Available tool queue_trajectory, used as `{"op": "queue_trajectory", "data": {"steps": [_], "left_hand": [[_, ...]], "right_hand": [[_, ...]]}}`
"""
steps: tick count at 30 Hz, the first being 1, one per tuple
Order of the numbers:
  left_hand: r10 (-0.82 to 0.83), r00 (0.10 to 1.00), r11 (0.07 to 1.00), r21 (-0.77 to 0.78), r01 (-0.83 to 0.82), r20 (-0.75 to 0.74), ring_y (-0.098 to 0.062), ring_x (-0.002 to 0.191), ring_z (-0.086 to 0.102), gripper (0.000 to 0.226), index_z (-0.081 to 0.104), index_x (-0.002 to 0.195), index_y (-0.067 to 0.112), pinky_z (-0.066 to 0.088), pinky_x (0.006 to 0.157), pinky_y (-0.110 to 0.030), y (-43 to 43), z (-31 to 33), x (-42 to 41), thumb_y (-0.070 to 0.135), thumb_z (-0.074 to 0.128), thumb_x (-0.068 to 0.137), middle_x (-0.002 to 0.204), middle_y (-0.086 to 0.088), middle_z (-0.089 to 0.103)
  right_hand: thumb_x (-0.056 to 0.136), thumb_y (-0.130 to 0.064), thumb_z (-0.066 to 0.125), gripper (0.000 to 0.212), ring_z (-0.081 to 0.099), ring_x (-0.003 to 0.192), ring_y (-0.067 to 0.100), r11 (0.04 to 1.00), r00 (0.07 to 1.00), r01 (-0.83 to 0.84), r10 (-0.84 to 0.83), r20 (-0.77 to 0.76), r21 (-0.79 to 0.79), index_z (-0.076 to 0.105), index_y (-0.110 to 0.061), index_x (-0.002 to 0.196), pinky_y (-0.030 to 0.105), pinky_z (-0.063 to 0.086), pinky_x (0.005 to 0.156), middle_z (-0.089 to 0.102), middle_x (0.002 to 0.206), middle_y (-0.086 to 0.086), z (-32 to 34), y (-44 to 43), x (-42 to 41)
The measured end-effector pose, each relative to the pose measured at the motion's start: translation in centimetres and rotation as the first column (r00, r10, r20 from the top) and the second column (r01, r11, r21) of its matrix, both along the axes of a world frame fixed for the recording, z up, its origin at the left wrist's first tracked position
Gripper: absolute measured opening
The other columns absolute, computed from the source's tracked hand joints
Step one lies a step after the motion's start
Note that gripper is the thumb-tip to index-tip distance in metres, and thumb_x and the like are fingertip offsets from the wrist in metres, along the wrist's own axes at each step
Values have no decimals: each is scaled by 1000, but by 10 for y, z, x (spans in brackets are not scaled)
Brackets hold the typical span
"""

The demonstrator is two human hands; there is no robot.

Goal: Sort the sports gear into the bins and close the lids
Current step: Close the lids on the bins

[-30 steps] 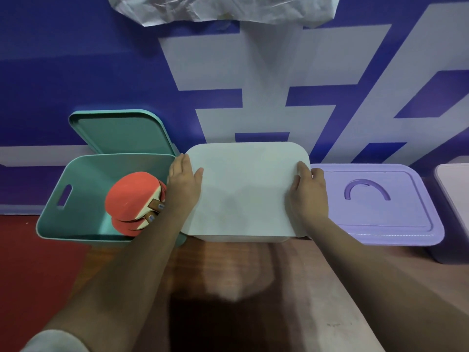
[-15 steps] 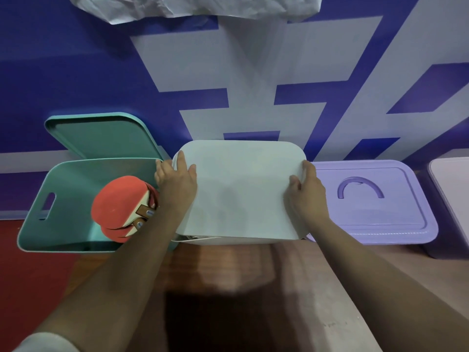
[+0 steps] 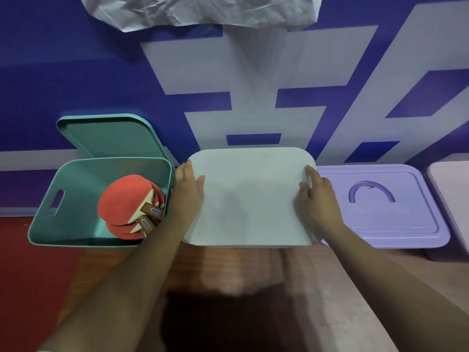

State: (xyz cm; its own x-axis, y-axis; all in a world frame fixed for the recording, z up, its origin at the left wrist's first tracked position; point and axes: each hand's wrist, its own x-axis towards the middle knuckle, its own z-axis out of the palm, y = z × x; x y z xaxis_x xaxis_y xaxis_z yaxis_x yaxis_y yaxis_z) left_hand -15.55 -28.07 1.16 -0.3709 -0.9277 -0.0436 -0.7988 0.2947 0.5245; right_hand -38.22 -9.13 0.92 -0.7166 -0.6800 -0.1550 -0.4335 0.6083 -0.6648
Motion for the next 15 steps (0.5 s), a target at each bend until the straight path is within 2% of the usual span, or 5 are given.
{"op": "queue_trajectory", "data": {"steps": [3,6,8,12,15], "left_hand": [[44,998,999,17,-45,45,-37,112,54,50,27,147,9,46,90,-41,3,2,-1,28,41,102,133,-23,45],[141,990,988,61,-141,10,-36,121,53,48,38,141,5,44,98,-43,3,4,5,31,44,101,136,-18,52],[170,985,980,94,-173,37,-36,119,54,44,45,134,4,43,96,-42,4,8,9,32,45,101,132,-17,57],[151,987,983,99,-156,54,-37,114,56,40,44,133,9,44,92,-43,6,14,12,34,43,101,127,-17,60],[135,990,989,64,-136,30,-38,116,55,41,42,135,9,44,93,-44,7,13,8,34,42,102,129,-17,58]], "right_hand": [[103,-29,34,46,53,101,32,1000,999,3,-3,-35,14,29,-26,148,35,40,79,44,130,12,3,-4,0],[102,-26,38,47,51,112,32,1000,999,14,-15,-38,-27,30,-22,148,36,40,84,42,137,10,6,-5,3],[102,-26,39,50,49,119,31,999,999,28,-28,-19,-42,29,-19,150,36,40,90,43,139,10,6,-3,7],[103,-26,39,48,49,120,32,999,1000,26,-26,-17,-32,29,-18,149,39,41,95,44,139,12,7,-6,8],[103,-26,38,45,51,114,33,1000,999,8,-9,-41,-21,31,-18,147,40,42,90,46,135,14,9,-10,2]]}}
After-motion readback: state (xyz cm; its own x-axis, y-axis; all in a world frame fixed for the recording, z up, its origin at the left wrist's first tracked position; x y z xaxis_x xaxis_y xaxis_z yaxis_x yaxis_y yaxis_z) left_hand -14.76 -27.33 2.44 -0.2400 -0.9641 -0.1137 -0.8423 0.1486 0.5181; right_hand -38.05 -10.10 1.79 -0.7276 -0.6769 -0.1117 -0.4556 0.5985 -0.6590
